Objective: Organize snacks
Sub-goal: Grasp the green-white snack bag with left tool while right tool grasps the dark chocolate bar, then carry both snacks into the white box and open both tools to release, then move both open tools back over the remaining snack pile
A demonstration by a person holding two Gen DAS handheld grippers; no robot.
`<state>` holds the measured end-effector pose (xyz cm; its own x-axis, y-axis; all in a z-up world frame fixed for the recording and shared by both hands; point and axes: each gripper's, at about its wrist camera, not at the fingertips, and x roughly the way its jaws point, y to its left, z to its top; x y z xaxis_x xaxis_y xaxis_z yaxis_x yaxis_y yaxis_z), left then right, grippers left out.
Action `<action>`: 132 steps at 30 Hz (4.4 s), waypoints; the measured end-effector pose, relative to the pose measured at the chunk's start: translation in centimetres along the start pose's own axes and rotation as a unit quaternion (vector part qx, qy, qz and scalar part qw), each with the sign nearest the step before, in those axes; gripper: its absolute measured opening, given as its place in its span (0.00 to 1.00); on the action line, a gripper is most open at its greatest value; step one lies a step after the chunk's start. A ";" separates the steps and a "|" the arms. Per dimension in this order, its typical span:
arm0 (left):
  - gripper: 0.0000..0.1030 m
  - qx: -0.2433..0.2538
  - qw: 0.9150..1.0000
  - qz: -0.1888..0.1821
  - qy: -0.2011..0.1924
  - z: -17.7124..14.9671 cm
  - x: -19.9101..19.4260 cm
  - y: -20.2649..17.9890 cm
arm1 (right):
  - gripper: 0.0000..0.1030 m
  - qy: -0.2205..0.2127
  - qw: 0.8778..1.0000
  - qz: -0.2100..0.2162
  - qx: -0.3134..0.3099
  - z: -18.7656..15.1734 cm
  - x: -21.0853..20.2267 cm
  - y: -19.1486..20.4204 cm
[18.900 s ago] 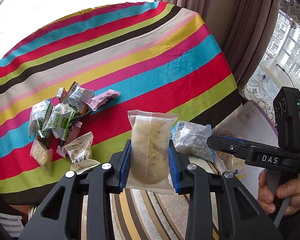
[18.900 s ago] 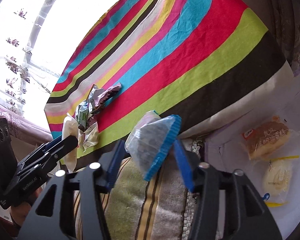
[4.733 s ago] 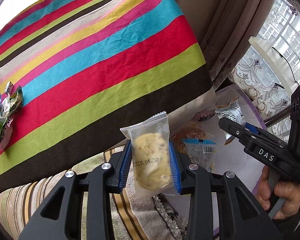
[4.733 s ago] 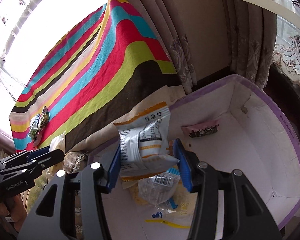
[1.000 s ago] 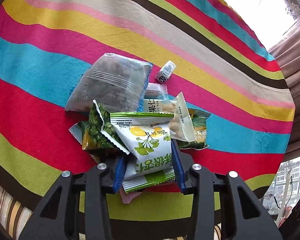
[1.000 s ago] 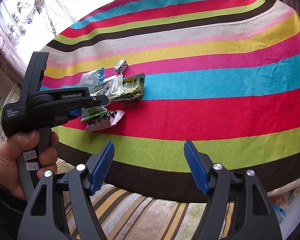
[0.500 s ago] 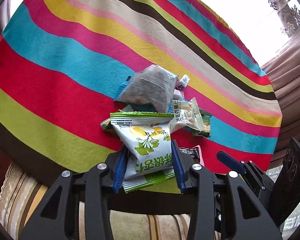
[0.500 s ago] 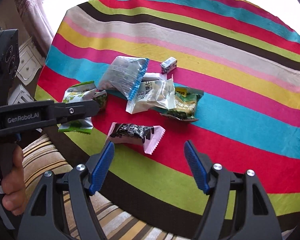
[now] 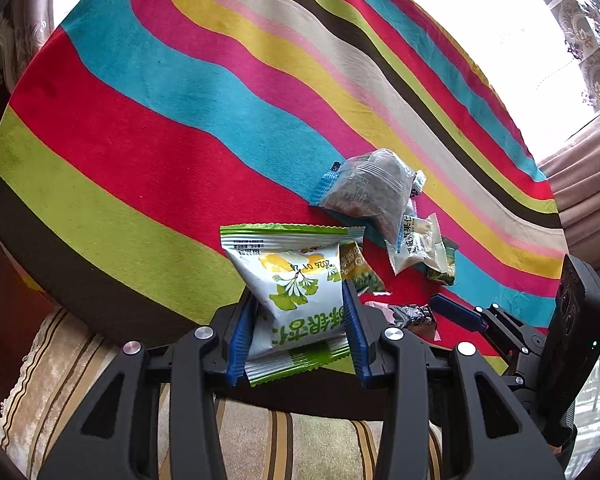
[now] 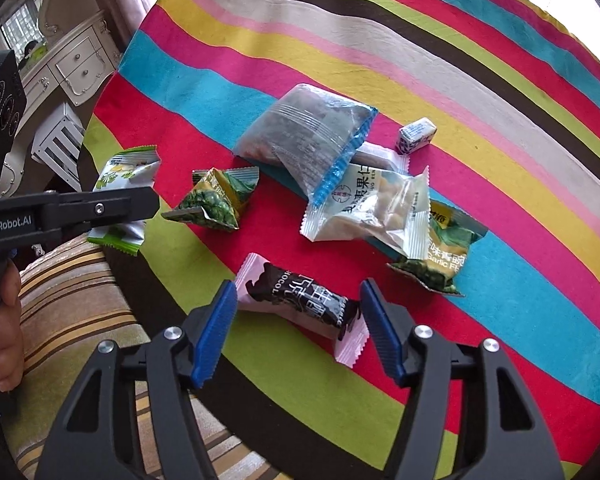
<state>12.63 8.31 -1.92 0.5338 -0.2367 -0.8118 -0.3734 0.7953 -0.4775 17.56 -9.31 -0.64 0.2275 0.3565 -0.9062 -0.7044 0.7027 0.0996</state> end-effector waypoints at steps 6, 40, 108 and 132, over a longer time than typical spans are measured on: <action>0.38 -0.002 1.000 -0.005 0.001 0.0 0.0 0.0 | 0.62 0.015 1.000 0.026 -0.002 -1.3 -0.6 1.1; 0.38 0.016 1.000 -0.005 -0.001 -1.1 -0.9 -1.4 | 0.17 -0.005 0.999 0.025 0.032 -4.0 -1.4 0.5; 0.78 0.352 0.927 -0.054 0.117 -22.1 4.6 -30.9 | 0.76 -0.184 0.882 -0.176 0.397 -33.5 -20.1 -15.7; 0.93 0.272 0.952 0.122 -0.061 -11.8 -3.1 -16.9 | 0.92 -0.143 0.908 -0.260 0.297 -22.2 -17.7 -7.7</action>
<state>8.34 -11.04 4.68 0.5782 0.0323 -0.8153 -0.0661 0.9978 -0.0073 4.07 -34.73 5.51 0.6506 -0.0322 -0.7587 0.0147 0.9994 -0.0298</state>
